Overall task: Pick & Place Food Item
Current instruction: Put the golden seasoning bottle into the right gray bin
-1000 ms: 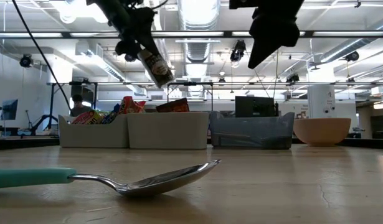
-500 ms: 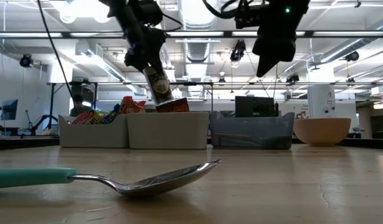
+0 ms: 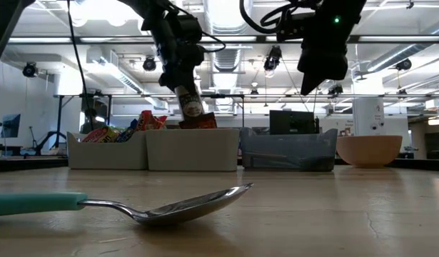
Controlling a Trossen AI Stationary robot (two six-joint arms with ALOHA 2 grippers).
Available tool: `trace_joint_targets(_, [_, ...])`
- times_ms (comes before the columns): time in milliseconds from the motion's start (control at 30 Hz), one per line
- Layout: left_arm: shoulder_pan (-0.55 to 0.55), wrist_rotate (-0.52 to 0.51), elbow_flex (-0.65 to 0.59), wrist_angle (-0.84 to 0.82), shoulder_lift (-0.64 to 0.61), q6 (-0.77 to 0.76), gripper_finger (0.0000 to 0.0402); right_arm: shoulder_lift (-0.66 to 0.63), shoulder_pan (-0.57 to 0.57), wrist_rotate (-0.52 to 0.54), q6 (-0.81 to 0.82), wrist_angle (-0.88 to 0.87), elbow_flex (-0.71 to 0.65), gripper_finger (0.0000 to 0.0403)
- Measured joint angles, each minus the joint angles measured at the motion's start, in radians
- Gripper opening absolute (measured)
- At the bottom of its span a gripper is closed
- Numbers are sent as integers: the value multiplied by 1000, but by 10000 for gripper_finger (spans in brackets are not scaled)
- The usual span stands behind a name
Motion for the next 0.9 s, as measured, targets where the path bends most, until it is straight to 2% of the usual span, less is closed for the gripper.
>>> trace_joint_targets(400, [-66,-9,-68,131,0,69,266,0,1,0,0,42,-32,46])
trace_joint_targets(900, [-86,-16,-151,248,0,131,266,0,1,-2,0,57,-34,46])
